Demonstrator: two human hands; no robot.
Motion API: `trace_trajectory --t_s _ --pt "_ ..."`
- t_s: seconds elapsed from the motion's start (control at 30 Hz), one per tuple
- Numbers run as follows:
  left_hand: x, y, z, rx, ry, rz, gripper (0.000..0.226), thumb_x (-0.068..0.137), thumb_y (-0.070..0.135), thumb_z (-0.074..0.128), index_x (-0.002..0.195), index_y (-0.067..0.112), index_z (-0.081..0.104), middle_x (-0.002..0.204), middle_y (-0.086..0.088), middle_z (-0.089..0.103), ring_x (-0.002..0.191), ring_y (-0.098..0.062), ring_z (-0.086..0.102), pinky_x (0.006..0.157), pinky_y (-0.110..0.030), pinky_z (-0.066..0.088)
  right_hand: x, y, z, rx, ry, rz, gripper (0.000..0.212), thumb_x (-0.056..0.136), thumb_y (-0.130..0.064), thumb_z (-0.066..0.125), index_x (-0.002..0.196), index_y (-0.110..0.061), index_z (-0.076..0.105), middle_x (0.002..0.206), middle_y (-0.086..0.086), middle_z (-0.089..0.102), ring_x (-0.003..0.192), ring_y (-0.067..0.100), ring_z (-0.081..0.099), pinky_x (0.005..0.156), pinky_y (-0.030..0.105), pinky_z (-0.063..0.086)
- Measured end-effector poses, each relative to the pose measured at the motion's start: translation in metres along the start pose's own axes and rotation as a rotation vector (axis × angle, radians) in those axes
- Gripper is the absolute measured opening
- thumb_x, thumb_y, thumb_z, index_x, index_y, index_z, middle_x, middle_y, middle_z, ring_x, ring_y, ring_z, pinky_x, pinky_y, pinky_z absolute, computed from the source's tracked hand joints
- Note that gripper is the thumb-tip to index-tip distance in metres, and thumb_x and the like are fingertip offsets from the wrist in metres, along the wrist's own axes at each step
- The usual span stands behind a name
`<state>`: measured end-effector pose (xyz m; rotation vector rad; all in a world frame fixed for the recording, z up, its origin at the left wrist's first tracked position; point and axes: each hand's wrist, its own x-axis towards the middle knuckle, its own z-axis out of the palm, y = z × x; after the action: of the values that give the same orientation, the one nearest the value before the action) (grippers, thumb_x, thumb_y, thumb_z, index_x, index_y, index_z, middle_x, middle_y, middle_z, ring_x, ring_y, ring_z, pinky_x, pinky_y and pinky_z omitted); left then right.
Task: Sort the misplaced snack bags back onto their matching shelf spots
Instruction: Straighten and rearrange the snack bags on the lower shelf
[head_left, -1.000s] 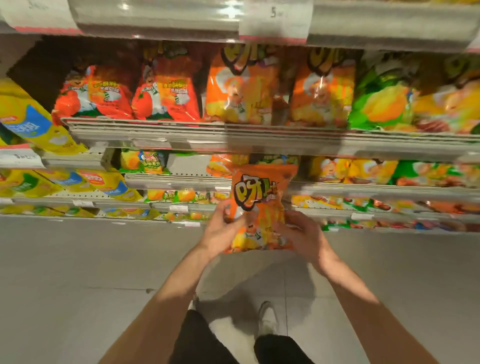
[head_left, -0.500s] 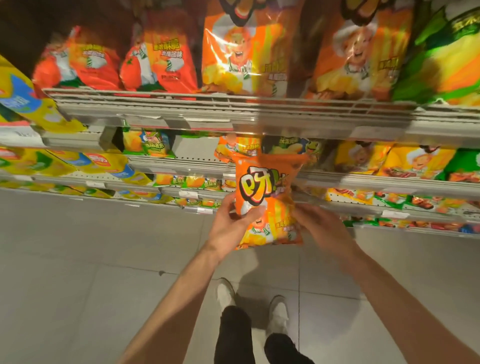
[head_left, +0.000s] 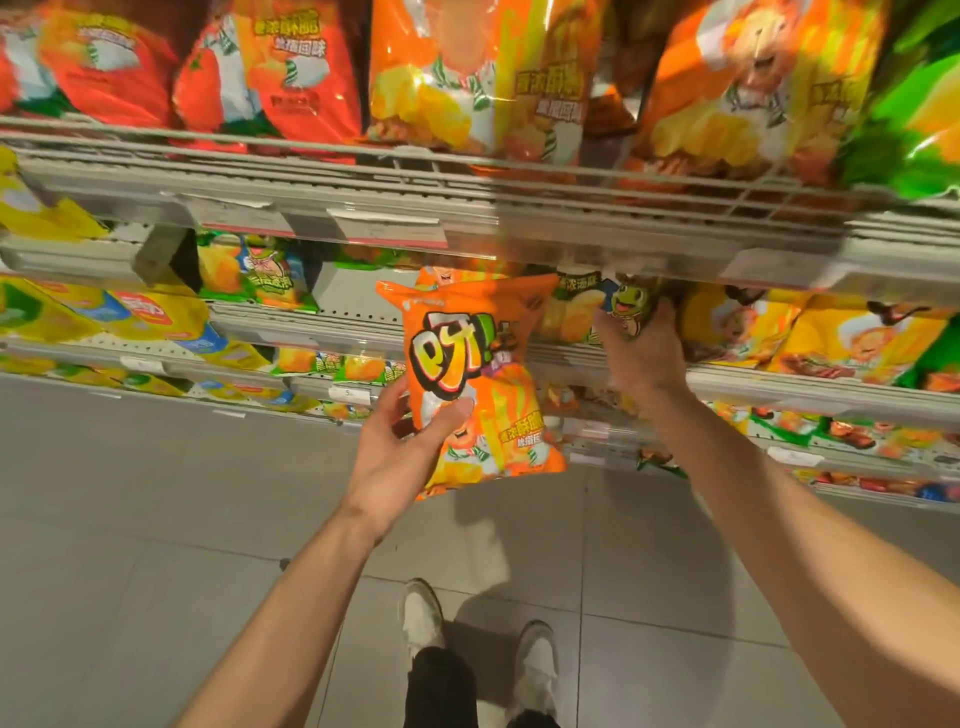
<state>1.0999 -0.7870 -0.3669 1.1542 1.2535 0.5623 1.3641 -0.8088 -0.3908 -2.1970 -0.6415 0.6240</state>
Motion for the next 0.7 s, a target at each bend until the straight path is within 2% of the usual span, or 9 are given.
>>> trace_trajectory --t_s 0.07,0.2,0.3,0.4,0.57,0.63,0.7 --pt "0.001 -0.002 -0.004 0.014 0.012 0.005 0.054 0.074 0.040 0.085 0.123 0.030 0.066 0.112 0.005 0.077 0.104 -0.015 0.074 0.096 -0.043 0.058 0.011 0.002 0.002 0.038 0.003 0.022 0.073 0.090 -0.046 0.069 0.145 -0.009 0.040 0.139 0.014 0.059 0.128 0.036 0.056 0.101 0.036 0.044" --pt "0.000 -0.003 -0.012 0.038 0.030 0.015 0.060 0.069 0.049 0.087 0.123 0.035 0.065 0.109 0.009 0.077 0.103 -0.013 0.074 0.089 -0.036 0.059 0.021 0.004 -0.003 0.069 -0.050 0.011 0.059 0.089 -0.045 0.072 0.132 -0.008 0.054 0.130 0.010 0.064 0.122 0.028 0.058 0.088 0.023 0.037" --pt "-0.001 -0.005 -0.015 0.038 0.062 0.008 0.066 0.063 0.056 0.087 0.123 0.038 0.065 0.111 0.010 0.077 0.100 -0.012 0.075 0.091 -0.040 0.059 0.024 0.002 -0.010 0.089 -0.069 -0.035 0.059 0.088 -0.044 0.073 0.132 -0.010 0.054 0.127 0.006 0.064 0.123 0.025 0.057 0.089 0.020 0.036" --pt "-0.004 -0.005 -0.019 0.034 0.046 0.014 0.059 0.068 0.052 0.086 0.122 0.038 0.065 0.110 0.009 0.077 0.099 -0.011 0.075 0.092 -0.041 0.059 0.024 -0.002 -0.014 0.085 -0.047 -0.118 0.060 0.088 -0.042 0.074 0.136 -0.011 0.054 0.134 0.006 0.063 0.127 0.023 0.055 0.091 0.016 0.034" --pt "-0.008 -0.002 -0.020 0.020 0.047 0.046 0.046 0.077 0.040 0.079 0.121 0.034 0.066 0.108 0.010 0.077 0.096 -0.006 0.075 0.079 -0.022 0.060 0.021 -0.005 -0.015 0.150 -0.035 -0.142 0.060 0.088 -0.045 0.073 0.136 -0.012 0.057 0.131 0.003 0.064 0.124 0.019 0.055 0.090 0.018 0.036" --pt "-0.007 -0.003 -0.022 0.022 0.047 0.046 0.045 0.079 0.038 0.079 0.122 0.034 0.066 0.109 0.010 0.077 0.099 -0.007 0.074 0.078 -0.021 0.058 0.020 -0.006 -0.016 0.159 -0.026 -0.146 0.059 0.088 -0.044 0.073 0.135 -0.011 0.057 0.129 0.002 0.064 0.121 0.017 0.055 0.084 0.012 0.038" --pt "-0.006 -0.003 -0.024 0.021 0.047 0.042 0.051 0.076 0.042 0.079 0.124 0.034 0.065 0.111 0.008 0.077 0.102 -0.010 0.074 0.084 -0.028 0.058 0.019 -0.006 -0.018 0.172 -0.011 -0.162 0.056 0.089 -0.042 0.073 0.133 -0.010 0.059 0.123 -0.001 0.064 0.114 0.011 0.054 0.071 -0.001 0.037"
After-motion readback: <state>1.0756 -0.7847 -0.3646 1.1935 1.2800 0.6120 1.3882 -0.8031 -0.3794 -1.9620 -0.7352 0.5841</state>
